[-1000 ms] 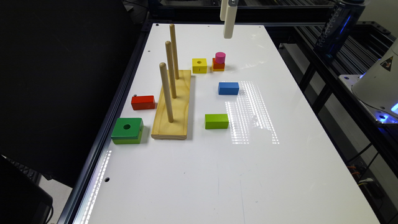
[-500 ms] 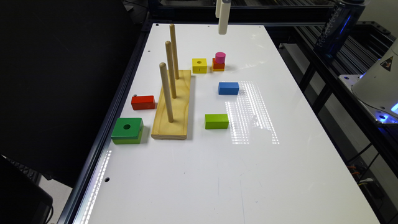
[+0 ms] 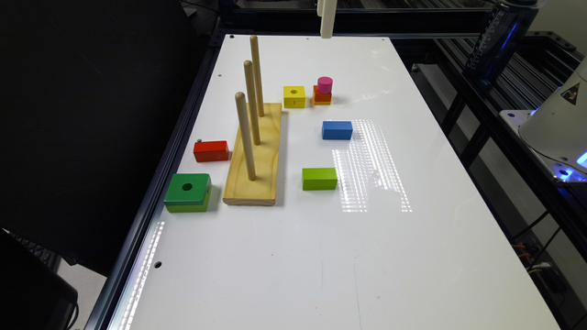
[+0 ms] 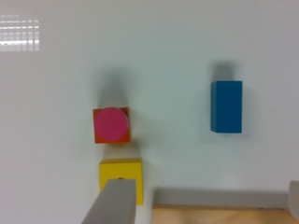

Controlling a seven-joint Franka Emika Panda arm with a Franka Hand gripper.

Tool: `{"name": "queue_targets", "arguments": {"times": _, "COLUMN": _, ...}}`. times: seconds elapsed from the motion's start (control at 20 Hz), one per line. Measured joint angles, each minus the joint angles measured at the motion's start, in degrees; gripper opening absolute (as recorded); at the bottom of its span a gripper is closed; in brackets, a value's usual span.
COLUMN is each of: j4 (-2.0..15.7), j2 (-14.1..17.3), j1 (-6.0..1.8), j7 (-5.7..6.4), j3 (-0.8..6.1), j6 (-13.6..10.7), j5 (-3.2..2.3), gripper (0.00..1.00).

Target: Pick up yellow block.

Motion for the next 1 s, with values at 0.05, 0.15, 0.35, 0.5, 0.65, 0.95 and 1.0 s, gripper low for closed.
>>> {"name": "queue_targets", "arguments": {"times": 0.05, "j4": 0.14, "j2": 0.1, "j1": -0.43, "j7": -0.43, "j3": 0.00, "j6": 0.0, "j5": 0.00, "gripper": 1.00}}
{"name": "queue_targets", "arguments": {"times": 0.15, "j4": 0.50, "j2": 0.4, "j1": -0.88, "j7": -0.85, "j3": 0.01, "j6": 0.0, "j5": 0.00, "gripper": 1.00}}
{"name": "queue_targets", "arguments": {"times": 0.35, "j4": 2.00, "j2": 1.8, "j1": -2.43, "j7": -1.81, "j3": -0.12, "j6": 0.0, "j5": -0.91, "gripper": 1.00}}
{"name": "queue_targets", "arguments": {"times": 0.5, "j4": 4.34, "j2": 4.1, "j1": -5.77, "j7": -5.09, "j3": -0.24, "j6": 0.0, "j5": -1.32, "gripper": 1.00}}
{"name": "queue_targets", "arguments": {"times": 0.65, "j4": 5.94, "j2": 6.0, "j1": -7.22, "j7": -6.36, "j3": -0.16, "j6": 0.0, "j5": -1.60, "gripper": 1.00}}
{"name": "queue_targets", "arguments": {"times": 0.95, "j4": 6.06, "j2": 6.2, "j1": -7.26, "j7": -6.37, "j3": -0.01, "j6": 0.0, "j5": -1.74, "gripper": 1.00}}
{"name": "queue_targets", "arguments": {"times": 1.0, "j4": 6.06, "j2": 6.2, "j1": -7.26, "j7": -6.37, "j3": -0.01, "j6": 0.0, "j5": -1.76, "gripper": 1.00}}
